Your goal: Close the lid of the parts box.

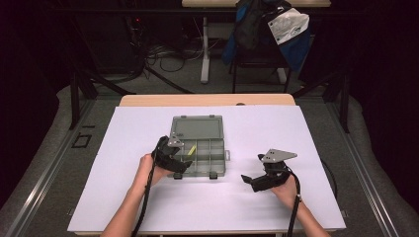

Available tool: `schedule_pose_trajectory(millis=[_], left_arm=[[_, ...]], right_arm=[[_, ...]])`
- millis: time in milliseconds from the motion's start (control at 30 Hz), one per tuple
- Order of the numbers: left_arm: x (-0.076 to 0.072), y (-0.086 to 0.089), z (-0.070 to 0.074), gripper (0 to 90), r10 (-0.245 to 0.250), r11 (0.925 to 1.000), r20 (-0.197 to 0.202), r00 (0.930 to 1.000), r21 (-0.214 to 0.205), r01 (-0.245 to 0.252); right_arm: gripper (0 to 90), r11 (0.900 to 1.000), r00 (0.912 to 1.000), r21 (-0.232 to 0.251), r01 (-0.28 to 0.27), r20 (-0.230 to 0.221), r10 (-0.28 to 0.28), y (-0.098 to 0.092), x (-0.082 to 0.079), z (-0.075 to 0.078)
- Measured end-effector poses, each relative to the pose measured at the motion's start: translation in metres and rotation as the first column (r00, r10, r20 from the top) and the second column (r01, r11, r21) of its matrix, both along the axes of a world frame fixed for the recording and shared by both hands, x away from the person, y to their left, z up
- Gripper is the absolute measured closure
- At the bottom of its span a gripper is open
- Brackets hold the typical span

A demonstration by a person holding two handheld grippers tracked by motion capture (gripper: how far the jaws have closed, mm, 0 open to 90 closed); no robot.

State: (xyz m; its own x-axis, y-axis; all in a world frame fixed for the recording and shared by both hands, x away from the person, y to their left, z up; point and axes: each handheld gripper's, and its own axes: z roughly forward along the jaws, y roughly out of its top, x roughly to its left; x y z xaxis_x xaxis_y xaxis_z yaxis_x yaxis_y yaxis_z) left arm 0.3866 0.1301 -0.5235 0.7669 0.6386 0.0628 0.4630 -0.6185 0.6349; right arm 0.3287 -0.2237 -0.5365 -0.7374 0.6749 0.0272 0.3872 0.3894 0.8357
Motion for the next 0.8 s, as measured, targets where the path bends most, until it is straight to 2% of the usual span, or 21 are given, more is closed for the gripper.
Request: schedule_pose_trajectory(millis=[167,200,233,267,367,467,800], left_arm=[[0.0018,0.0007,-0.0019,26.9,0.012,0.9999,0.002,0.9999,0.004,-0.012],[0.0024,0.0015,-0.0025,31.8,0.015,0.9999,-0.002,0.9999,-0.001,-0.015],[0.0029,0.0024,-0.0029,31.8,0.023,0.9997,0.0,0.9997,-0.005,-0.023],[0.004,0.0039,-0.004,36.5,0.021,0.9997,-0.005,0.9998,-0.011,-0.021],[0.0051,0.0049,-0.0051,41.7,0.027,0.9996,-0.006,0.9996,-0.013,-0.027],[0.0063,0.0064,-0.0067,44.6,0.026,0.9993,-0.021,0.9994,-0.028,-0.027],[0.0079,0.0075,-0.0087,49.9,0.034,0.9987,-0.035,0.9988,-0.036,-0.035]], right_arm=[[0.0,1.0,1.0,-0.003,-0.002,-0.004,0.002,0.0009,0.0001,-0.0008],[0.0,1.0,1.0,-0.004,-0.003,-0.003,0.003,0.0011,0.0001,-0.001],[0.0,1.0,1.0,-0.004,-0.003,-0.003,0.003,0.0011,0.0001,-0.001],[0.0,1.0,1.0,-0.002,-0.003,-0.004,0.003,0.0011,0.0001,-0.0009],[0.0,1.0,1.0,-0.002,-0.003,-0.004,0.002,0.001,0.0005,-0.0012],[0.0,1.0,1.0,-0.005,-0.007,-0.005,0.007,0.0015,0.0006,-0.0017],[0.0,1.0,1.0,-0.002,-0.005,-0.007,0.005,0.0017,0.001,-0.0017]])
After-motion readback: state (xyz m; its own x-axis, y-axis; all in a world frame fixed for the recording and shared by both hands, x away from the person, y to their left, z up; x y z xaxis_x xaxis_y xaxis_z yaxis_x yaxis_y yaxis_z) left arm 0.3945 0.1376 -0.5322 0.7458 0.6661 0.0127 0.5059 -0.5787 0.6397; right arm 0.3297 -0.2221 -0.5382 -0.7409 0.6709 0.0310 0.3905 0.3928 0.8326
